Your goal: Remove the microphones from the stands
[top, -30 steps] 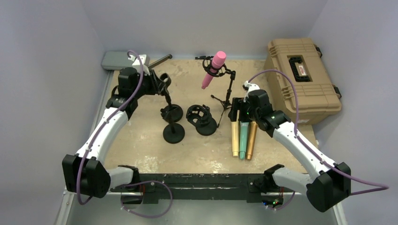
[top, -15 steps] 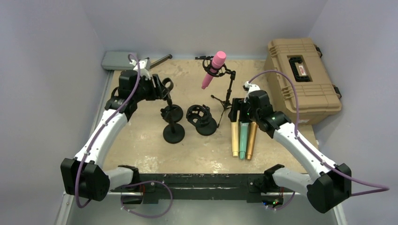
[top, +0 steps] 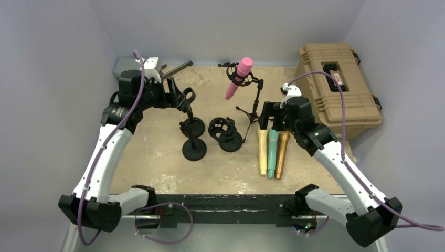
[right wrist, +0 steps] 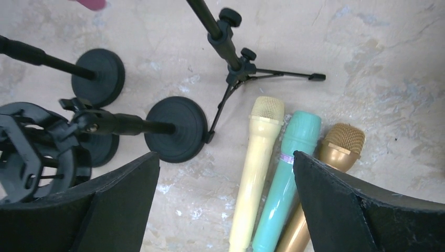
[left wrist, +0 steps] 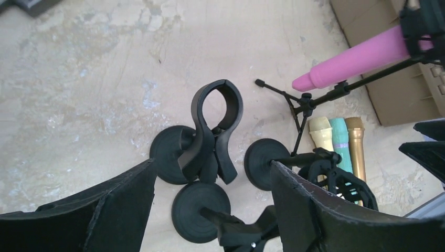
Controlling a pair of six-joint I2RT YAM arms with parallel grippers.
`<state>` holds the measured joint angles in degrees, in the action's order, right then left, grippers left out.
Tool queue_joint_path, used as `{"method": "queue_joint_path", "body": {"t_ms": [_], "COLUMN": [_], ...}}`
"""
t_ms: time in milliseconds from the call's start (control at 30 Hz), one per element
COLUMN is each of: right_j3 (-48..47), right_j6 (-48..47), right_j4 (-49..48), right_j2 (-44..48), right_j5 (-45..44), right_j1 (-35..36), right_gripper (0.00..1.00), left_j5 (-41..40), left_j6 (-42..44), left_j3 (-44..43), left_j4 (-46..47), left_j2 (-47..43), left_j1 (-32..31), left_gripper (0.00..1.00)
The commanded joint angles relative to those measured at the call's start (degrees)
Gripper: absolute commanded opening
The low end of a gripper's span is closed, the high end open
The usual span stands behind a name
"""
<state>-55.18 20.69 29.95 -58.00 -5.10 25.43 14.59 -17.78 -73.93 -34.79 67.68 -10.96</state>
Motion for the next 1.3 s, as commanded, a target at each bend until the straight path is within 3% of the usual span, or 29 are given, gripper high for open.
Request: {"method": "queue_joint_path", "body": {"t_ms": [0,367,800,1100,1267], "right_j3": [-4.1,-6.7,-20.2,-36.7,-42.5], "right_j6": [-0.3,8.4,11.4,2.1,-1.1], "right_j4": [0.5,-6.7,-4.7,0.2,-0.3], "right_j2": [1.7,6.0,-8.3,-16.1,-20.8], "right_j5": [-1.2,-1.0,4.5,3.7,8.1], "right_j1": [-0.2,-0.2,-0.2,-0.3,-0.2], "right_gripper": [0.96,0.94,0.88,0.89,0.83], "left_j5": [-0.2,4.6,5.0,6.1,7.0], "left_j6": [5.7,6.6,7.0,7.0,7.2], "left_j3": [1.5,20.5,20.9,20.9,21.0], "left_j4": [3.1,19.1,18.2,18.3,18.5], "left_j2": [-7.1,-24.3,-26.5,-25.1,-24.5], "left_j1": [0.3,0.3,-0.3,-0.7,-0.7], "left_gripper": [0.77,0.79,0.79,0.79,0.79]}}
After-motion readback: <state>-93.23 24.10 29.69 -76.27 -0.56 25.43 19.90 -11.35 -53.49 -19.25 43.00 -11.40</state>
